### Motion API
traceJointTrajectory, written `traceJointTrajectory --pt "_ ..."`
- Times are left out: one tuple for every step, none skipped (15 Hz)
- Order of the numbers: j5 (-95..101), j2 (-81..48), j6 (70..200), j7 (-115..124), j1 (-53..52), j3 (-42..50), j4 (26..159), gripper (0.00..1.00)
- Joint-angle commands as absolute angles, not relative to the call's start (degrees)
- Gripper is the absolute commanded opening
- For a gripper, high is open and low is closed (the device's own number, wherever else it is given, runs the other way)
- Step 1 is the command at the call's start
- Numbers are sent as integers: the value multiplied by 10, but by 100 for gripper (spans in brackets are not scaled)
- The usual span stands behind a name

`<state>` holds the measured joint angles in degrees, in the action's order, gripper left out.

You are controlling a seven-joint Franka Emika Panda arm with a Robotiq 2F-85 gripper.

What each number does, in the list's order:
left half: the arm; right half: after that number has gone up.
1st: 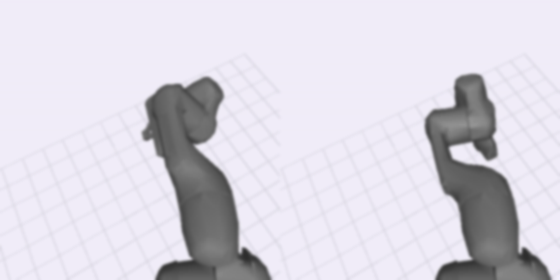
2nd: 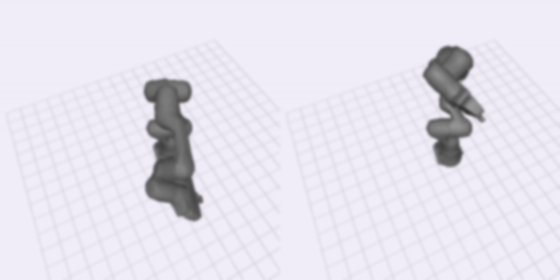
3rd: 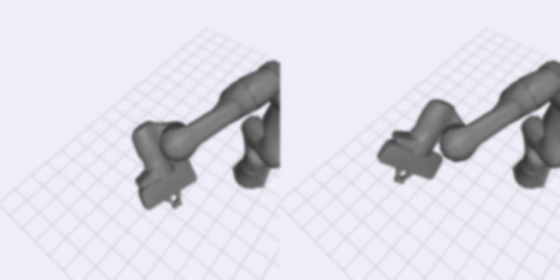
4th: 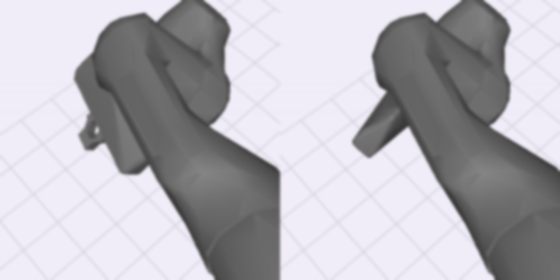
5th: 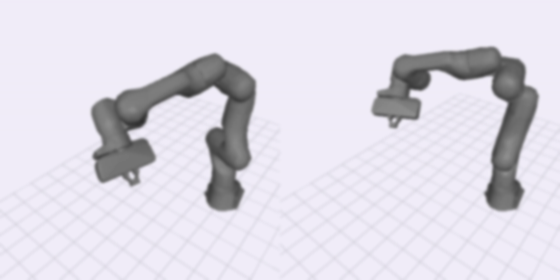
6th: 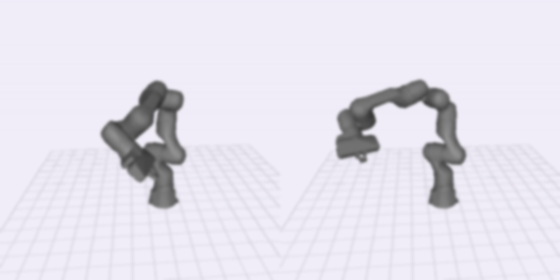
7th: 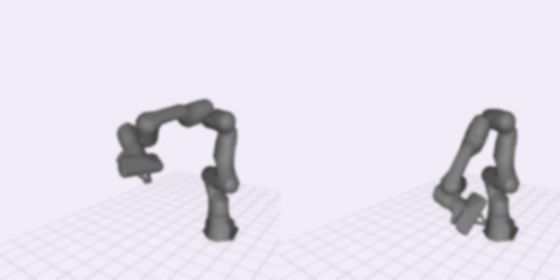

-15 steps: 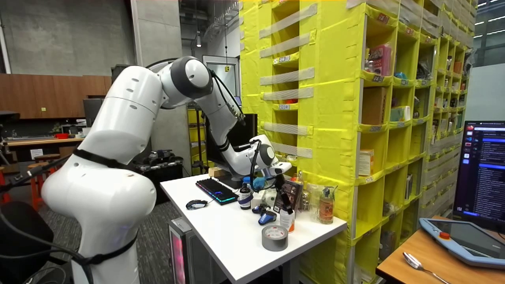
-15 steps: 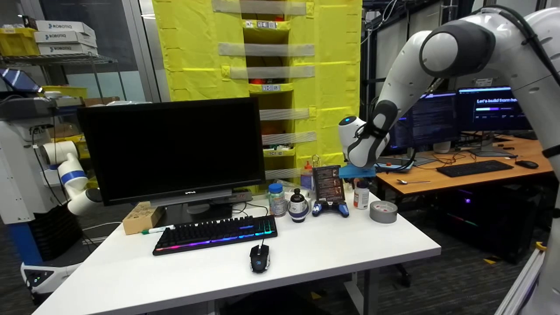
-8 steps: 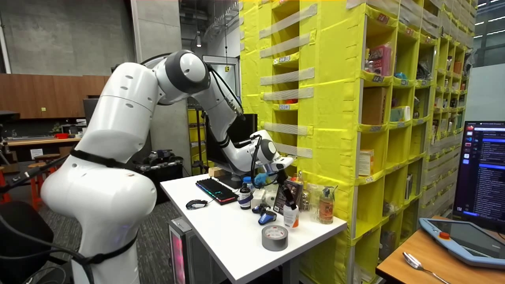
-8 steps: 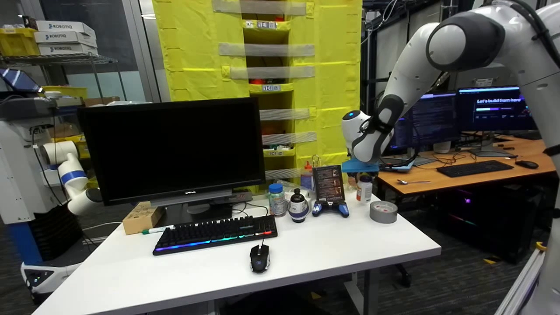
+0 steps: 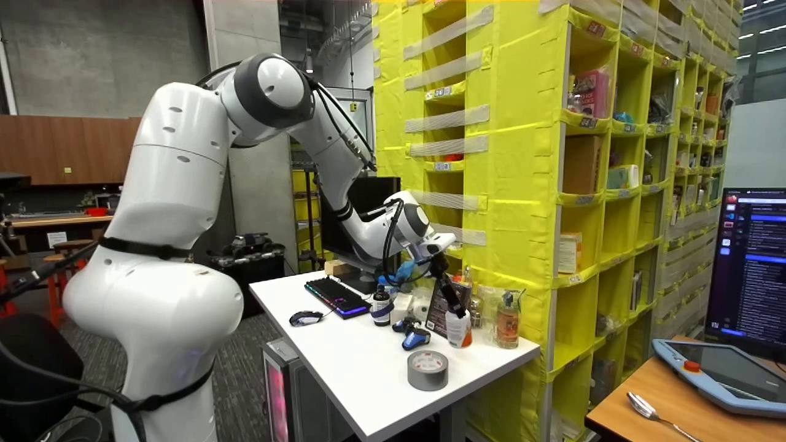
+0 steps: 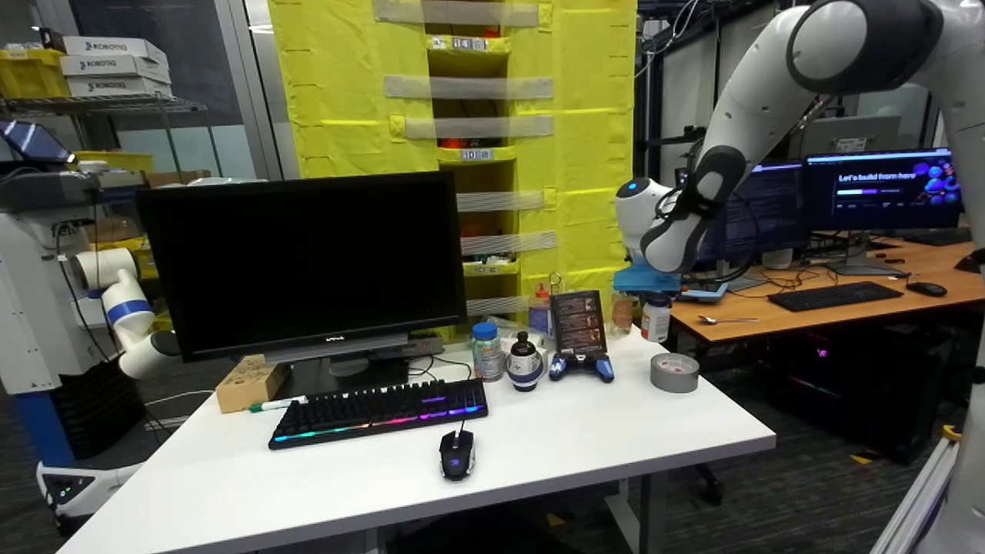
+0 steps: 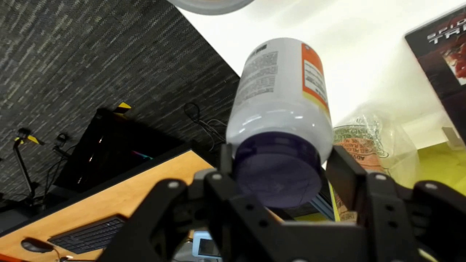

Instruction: Move the mouse to the left then put the container in the masking tape.

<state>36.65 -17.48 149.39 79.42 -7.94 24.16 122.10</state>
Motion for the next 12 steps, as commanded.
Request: traceJointTrajectory --pt "421 -116 1462 855 -68 229 1257 40" --pt "431 -109 1453 867 -62 221 1261 40" --pt "439 -102 1445 877 -56 214 1266 40" --pt "446 -96 1436 887 -50 206 1270 40" --pt "452 -90 1427 896 -44 198 1274 40" --pt "454 -84 1420 900 -37 188 1279 40" --pt "455 -80 1413 902 -30 179 1284 40" --pt "454 -79 1408 904 -25 171 1289 40" --pt "452 -77 1403 902 -20 163 1294 40" --pt "449 -77 1396 901 -15 155 1298 40" --pt "446 -76 1391 901 -11 148 1303 40" --pt "441 -76 1385 901 -8 142 1307 40"
